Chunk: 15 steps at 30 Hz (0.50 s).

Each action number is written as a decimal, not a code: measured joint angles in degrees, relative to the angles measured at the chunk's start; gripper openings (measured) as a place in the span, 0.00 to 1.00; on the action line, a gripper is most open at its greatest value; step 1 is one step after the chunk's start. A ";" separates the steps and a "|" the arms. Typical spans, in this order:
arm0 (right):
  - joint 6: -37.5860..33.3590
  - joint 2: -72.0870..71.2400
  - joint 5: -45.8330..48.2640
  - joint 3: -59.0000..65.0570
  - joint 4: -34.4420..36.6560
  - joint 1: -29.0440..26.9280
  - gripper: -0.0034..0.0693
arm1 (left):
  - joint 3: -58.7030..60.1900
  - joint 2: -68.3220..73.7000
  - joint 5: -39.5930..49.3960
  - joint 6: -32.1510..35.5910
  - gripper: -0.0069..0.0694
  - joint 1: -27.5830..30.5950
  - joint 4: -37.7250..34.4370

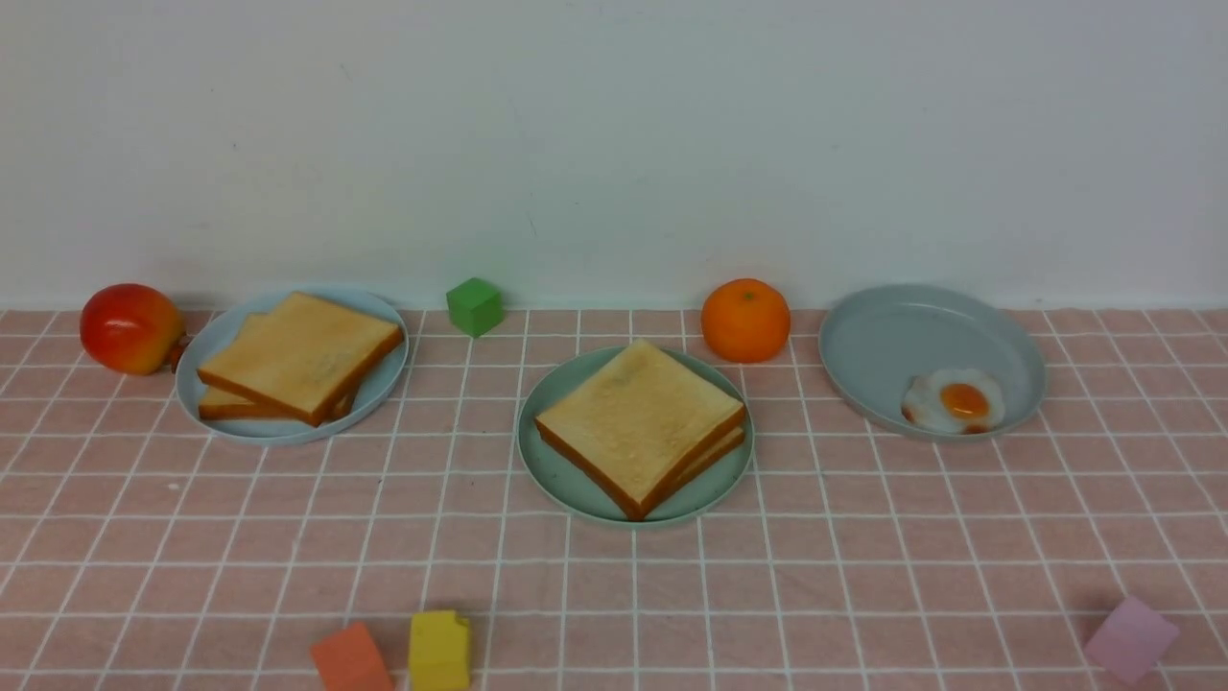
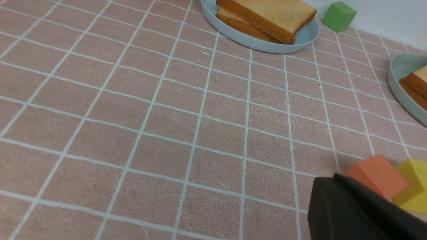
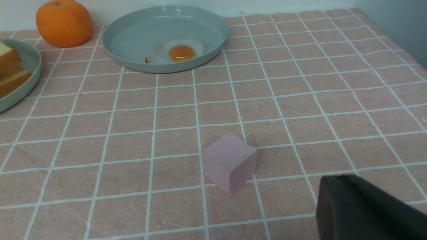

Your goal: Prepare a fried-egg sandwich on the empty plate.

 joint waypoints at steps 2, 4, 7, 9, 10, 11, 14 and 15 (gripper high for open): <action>0.00 0.00 0.00 0.00 0.00 0.00 0.10 | 0.00 0.00 0.00 0.00 0.07 0.00 0.00; 0.00 0.00 0.00 0.00 0.00 0.00 0.10 | 0.00 0.00 0.00 0.00 0.07 0.00 0.00; 0.00 0.00 0.00 0.00 0.00 0.00 0.11 | 0.00 0.00 0.00 0.00 0.07 0.00 0.05; 0.00 0.00 0.00 0.00 0.00 0.00 0.11 | 0.00 0.00 0.00 0.00 0.07 0.00 0.05; 0.00 0.00 0.00 0.00 0.00 0.00 0.12 | 0.00 0.00 0.00 0.00 0.07 0.00 0.05; 0.00 0.00 0.00 0.00 0.00 0.00 0.12 | 0.00 0.00 0.00 0.00 0.07 0.00 0.05; 0.00 0.00 0.00 0.00 0.00 0.00 0.12 | 0.00 0.00 0.00 0.00 0.07 0.00 0.05; 0.00 0.00 0.02 0.00 0.00 0.00 0.13 | 0.00 0.00 0.00 0.00 0.08 0.00 0.05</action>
